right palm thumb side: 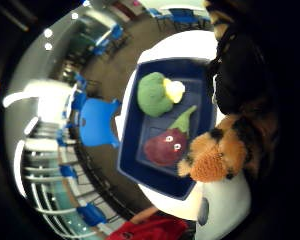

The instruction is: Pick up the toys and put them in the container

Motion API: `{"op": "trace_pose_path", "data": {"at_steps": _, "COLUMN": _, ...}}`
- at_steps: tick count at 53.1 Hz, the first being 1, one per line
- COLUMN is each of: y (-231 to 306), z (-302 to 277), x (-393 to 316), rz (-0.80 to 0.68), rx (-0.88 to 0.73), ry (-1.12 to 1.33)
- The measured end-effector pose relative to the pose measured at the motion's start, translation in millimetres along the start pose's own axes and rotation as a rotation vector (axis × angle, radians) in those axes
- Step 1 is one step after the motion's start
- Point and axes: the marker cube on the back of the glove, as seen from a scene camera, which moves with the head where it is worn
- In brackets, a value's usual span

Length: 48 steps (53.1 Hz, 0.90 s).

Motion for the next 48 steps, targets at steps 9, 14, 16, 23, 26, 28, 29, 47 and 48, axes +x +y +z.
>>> {"op": "trace_pose_path", "data": {"at_steps": 9, "y": -4.4, "z": -19.3, "x": -69.9, "rz": -0.072, "rx": 0.005, "ry": 0.004}}
{"op": "trace_pose_path", "data": {"at_steps": 14, "y": -2.7, "z": -24.1, "x": -96.7, "rz": -0.083, "rx": 0.01, "ry": -0.097}}
{"op": "trace_pose_path", "data": {"at_steps": 16, "y": -1.7, "z": -20.0, "x": -97.5, "rz": -0.105, "rx": -0.018, "ry": -0.068}}
{"op": "trace_pose_path", "data": {"at_steps": 23, "y": 7.9, "z": -2.0, "x": -96.6, "rz": -0.218, "rx": -0.219, "ry": -0.041}}
{"op": "trace_pose_path", "data": {"at_steps": 26, "y": 7.4, "z": 4.6, "x": -83.3, "rz": -0.189, "rx": -0.228, "ry": 0.049}}
{"op": "trace_pose_path", "data": {"at_steps": 28, "y": 9.8, "z": 3.6, "x": -81.5, "rz": -0.207, "rx": -0.228, "ry": 0.02}}
{"op": "trace_pose_path", "data": {"at_steps": 29, "y": 12.2, "z": 2.2, "x": -81.5, "rz": -0.241, "rx": -0.229, "ry": -0.015}}
{"op": "trace_pose_path", "data": {"at_steps": 47, "y": 37.5, "z": 25.3, "x": -25.6, "rz": -0.109, "rx": -0.175, "ry": 0.045}}
{"op": "trace_pose_path", "data": {"at_steps": 48, "y": 40.2, "z": 27.0, "x": -22.4, "rz": -0.12, "rx": -0.173, "ry": 0.035}}
